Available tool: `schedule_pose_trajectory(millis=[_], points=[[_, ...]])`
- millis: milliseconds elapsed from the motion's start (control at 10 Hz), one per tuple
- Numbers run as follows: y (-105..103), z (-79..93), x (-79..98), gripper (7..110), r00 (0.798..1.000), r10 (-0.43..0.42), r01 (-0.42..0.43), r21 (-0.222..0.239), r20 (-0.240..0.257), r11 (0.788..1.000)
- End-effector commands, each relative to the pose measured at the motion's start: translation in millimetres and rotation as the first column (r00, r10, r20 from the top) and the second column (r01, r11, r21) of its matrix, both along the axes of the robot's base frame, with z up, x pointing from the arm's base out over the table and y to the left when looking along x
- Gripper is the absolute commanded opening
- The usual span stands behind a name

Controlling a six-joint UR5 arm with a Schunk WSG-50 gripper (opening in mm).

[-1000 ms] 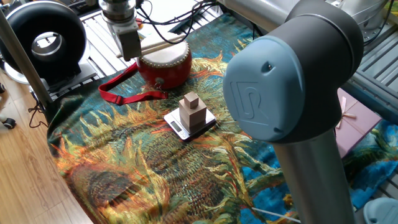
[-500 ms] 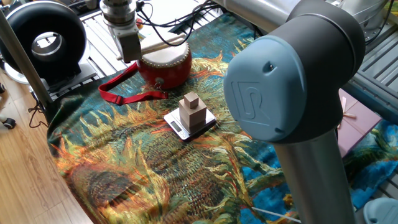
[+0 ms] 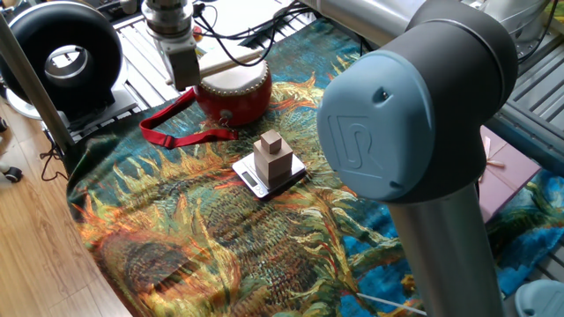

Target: Play the drum

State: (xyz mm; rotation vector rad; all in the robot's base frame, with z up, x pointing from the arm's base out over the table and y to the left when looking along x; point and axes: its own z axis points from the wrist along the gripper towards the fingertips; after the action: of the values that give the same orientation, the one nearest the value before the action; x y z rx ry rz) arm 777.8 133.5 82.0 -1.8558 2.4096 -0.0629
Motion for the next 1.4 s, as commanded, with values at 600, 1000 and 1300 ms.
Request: schedule_pose_trajectory(millis=[600, 1000, 1300], points=[[1, 21.6, -4.3, 88, 1.0, -0.002, 0.002, 0.014, -0.028, 1.0], [-3, 47.5, -10.8, 88, 0.997, -0.066, 0.066, 0.011, -0.04, 0.998], [-14, 63.8, -22.8, 66, 0.965, -0.256, 0.256, -0.009, -0.061, 0.967]])
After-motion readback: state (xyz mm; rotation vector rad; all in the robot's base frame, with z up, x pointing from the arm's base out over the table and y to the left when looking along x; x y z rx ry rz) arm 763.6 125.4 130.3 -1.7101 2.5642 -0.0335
